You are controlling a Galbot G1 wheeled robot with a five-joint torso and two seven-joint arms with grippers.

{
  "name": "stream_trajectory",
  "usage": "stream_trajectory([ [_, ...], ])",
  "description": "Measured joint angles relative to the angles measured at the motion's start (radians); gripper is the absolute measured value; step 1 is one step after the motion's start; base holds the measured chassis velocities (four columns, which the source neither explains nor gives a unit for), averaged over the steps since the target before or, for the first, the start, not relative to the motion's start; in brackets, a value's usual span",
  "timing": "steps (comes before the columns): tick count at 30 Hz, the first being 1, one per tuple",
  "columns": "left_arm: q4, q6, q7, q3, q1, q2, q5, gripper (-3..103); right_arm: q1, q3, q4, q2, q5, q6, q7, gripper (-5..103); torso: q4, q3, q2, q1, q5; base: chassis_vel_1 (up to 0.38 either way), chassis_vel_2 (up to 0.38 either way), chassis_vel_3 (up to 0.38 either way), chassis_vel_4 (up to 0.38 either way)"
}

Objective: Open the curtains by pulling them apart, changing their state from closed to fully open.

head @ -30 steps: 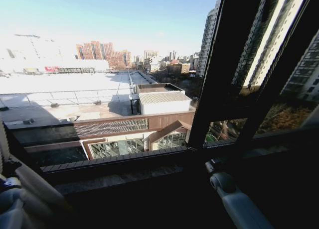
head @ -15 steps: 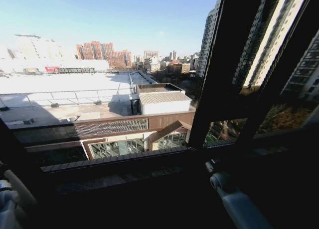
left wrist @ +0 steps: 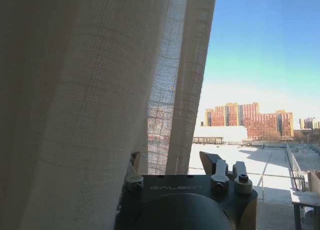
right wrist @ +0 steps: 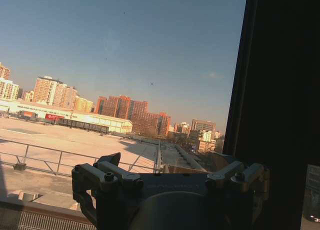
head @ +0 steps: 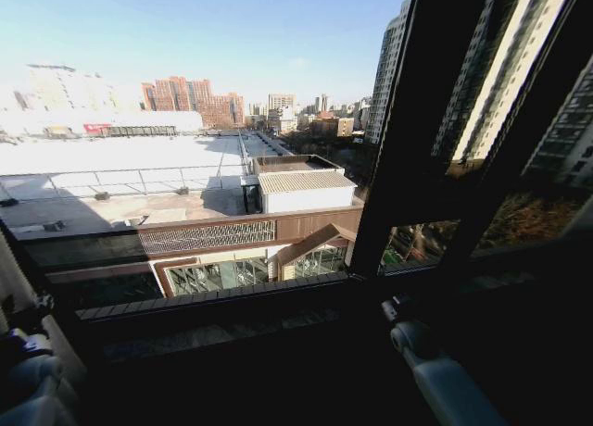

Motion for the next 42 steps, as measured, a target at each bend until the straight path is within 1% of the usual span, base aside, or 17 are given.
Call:
stream_trajectory([
  [1,-0.028,0.000,-0.002,0.008,0.012,-0.026,0.006,69,0.000,0.000,0.000,0.000,0.000,0.000,0.000,100,0.0000,0.000,0.000,0.000,-0.0001,0.000,0.000,0.000,0.000],
  [2,-0.028,0.000,-0.002,0.008,0.012,-0.026,0.006,69,0.000,0.000,0.000,0.000,0.000,0.000,0.000,100,0.0000,0.000,0.000,0.000,-0.0001,0.000,0.000,0.000,0.000],
  [6,-0.122,0.000,-0.011,0.034,0.056,-0.104,0.043,90,0.000,0.000,0.000,0.000,0.000,0.000,0.000,100,-0.0001,0.000,0.000,0.000,0.0001,0.000,0.000,0.000,0.000],
  [8,-0.145,-0.003,-0.011,0.041,0.070,-0.121,0.055,90,0.000,0.000,0.000,0.000,0.000,0.000,0.000,100,-0.0001,0.000,0.000,0.000,0.0002,0.000,0.000,0.000,0.000],
  [10,-0.186,-0.012,-0.012,0.058,0.098,-0.149,0.073,98,0.000,0.000,0.000,0.000,0.000,0.000,0.000,100,0.0000,0.000,0.000,0.000,0.0002,0.000,0.000,0.000,0.000],
  [11,-0.210,-0.021,-0.010,0.069,0.116,-0.164,0.084,100,0.000,0.000,0.000,0.000,0.000,0.000,0.000,100,0.0000,0.000,0.000,0.000,0.0000,0.000,0.000,0.000,0.000],
  [12,-0.237,-0.033,-0.007,0.082,0.136,-0.178,0.093,100,0.000,0.000,0.000,0.000,0.000,0.000,0.000,100,0.0001,0.000,0.000,0.000,0.0001,0.000,0.000,0.000,0.000],
  [16,-0.285,-0.045,-0.005,0.103,0.168,-0.197,0.097,100,0.000,0.000,0.000,0.000,0.000,0.000,0.000,100,0.0000,0.000,0.000,0.000,0.0002,0.000,0.000,0.000,0.000],
  [22,-0.398,-0.069,-0.008,0.145,0.241,-0.235,0.109,100,0.000,0.000,0.000,0.000,0.000,0.000,0.000,100,0.0000,0.000,0.000,0.000,0.0001,0.000,0.000,0.000,0.000],
  [30,-0.436,-0.100,-0.017,0.153,0.292,-0.261,0.127,100,0.000,0.000,0.000,0.000,0.000,0.000,0.000,100,0.0000,0.000,0.000,0.000,0.0000,0.000,0.000,0.000,0.000],
  [33,-0.438,-0.112,-0.009,0.152,0.300,-0.262,0.126,100,0.000,0.000,0.000,0.000,0.000,0.000,0.000,100,0.0000,0.000,0.000,0.000,0.0000,0.000,0.000,0.000,0.000],
  [34,-0.438,-0.126,0.016,0.148,0.305,-0.262,0.118,100,0.000,0.000,0.000,0.000,0.000,0.000,0.000,100,0.0000,0.000,0.000,0.000,-0.0001,0.000,0.000,0.000,0.000],
  [36,-0.425,-0.161,0.113,0.127,0.310,-0.258,0.080,100,0.000,0.000,0.000,0.000,0.000,0.000,0.000,100,-0.0001,0.000,0.000,0.000,0.0000,0.000,0.000,0.000,0.000],
  [38,-0.413,-0.175,0.204,0.109,0.313,-0.253,0.010,100,0.000,0.000,0.000,0.000,0.000,0.000,0.000,100,0.0000,0.000,0.000,0.000,0.0000,0.000,0.000,0.000,0.000],
  [39,-0.413,-0.175,0.204,0.109,0.313,-0.253,0.010,100,0.000,0.000,0.000,0.000,0.000,0.000,0.000,100,0.0000,0.000,0.000,0.000,0.0000,0.000,0.000,0.000,0.000],
  [41,-0.412,-0.164,0.256,0.100,0.316,-0.255,-0.059,100,0.000,0.000,0.000,0.000,0.000,0.000,0.000,100,0.0000,0.000,0.000,0.000,0.0000,0.000,0.000,0.000,0.000],
  [42,-0.416,-0.146,0.272,0.098,0.318,-0.260,-0.083,100,0.000,0.000,0.000,0.000,0.000,0.000,0.000,100,0.0000,0.000,0.000,0.000,-0.0002,0.000,0.000,0.000,0.000],
])
